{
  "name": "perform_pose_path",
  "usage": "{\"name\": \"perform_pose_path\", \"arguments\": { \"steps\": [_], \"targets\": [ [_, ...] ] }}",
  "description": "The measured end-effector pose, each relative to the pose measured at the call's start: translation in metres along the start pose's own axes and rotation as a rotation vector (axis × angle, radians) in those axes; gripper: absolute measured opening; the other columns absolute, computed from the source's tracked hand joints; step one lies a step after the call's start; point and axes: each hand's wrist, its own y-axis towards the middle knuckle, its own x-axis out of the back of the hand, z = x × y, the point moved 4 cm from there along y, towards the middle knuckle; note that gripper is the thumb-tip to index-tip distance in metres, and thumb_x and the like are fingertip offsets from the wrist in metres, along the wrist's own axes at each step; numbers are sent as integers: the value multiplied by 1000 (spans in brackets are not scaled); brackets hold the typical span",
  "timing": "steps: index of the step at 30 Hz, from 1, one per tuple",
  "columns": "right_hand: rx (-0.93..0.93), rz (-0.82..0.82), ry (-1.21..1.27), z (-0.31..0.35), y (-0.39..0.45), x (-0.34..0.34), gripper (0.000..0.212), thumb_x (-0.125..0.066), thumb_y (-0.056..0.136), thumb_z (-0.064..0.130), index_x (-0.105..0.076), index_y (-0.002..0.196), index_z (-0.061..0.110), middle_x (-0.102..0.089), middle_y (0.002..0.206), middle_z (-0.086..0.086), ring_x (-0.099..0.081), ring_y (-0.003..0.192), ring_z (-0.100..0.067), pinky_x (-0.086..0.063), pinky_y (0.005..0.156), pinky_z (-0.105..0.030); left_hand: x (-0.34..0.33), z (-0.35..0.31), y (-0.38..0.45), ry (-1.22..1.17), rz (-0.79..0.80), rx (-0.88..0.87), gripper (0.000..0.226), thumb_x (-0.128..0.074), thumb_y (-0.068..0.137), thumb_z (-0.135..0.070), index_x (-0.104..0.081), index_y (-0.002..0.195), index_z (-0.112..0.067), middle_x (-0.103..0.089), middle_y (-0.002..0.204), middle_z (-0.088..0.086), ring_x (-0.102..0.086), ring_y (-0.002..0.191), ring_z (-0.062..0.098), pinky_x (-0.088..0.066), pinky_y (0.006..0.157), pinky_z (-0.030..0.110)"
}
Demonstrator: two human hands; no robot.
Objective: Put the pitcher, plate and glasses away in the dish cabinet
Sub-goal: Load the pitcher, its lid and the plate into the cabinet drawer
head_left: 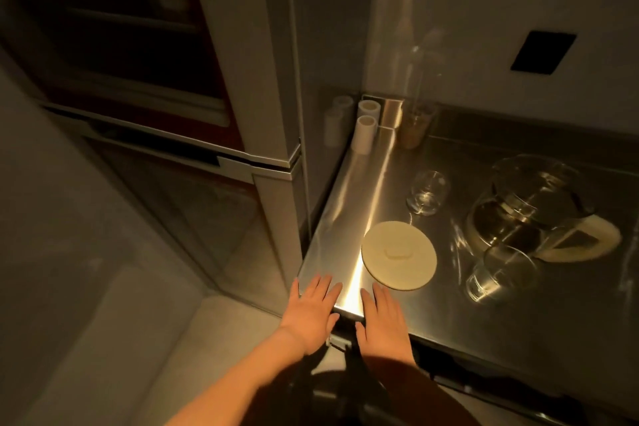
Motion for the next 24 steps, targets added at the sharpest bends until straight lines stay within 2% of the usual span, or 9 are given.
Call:
{"name": "perform_pose_path", "arguments": {
  "steps": [5, 14, 20, 24],
  "targets": [
    [100, 6, -34, 20, 29, 6, 60, -39, 97, 40, -16, 148, 22, -7, 158, -4, -5, 145, -20, -4, 117, -34, 10, 22, 13, -36, 21, 11, 58, -31, 100, -39, -5, 150, -26, 0, 158, 2, 3, 144, 23, -1, 114, 48],
    [143, 65, -100, 38, 52, 2, 67, -37, 91, 56, -21, 146, 21, -14, 157, -5, -12, 143, -24, -11, 115, -36, 24, 37, 25, -78, 2, -117, 56, -37, 99, -33, -15, 149, -22, -9, 157, 4, -6, 143, 23, -14, 116, 39],
    [57, -35, -84, 62, 46, 4, 72, -42, 91, 56, -23, 147, 17, -18, 155, -7, -15, 142, -24, -13, 115, -36, 34, 66, 21, -6, -41, -244, 57, -38, 99, -30, -14, 149, -18, -11, 157, 5, -8, 143, 23, -15, 115, 40],
    [4, -154, -31, 110, 50, 20, 70, -47, 91, 50, -23, 147, 16, -19, 155, -6, -16, 142, -22, -15, 115, -35, 51, 108, 8, 23, -111, -275, 61, -38, 99, -34, -9, 150, -17, -6, 158, 4, -4, 144, 22, -10, 116, 38]
  ]
}}
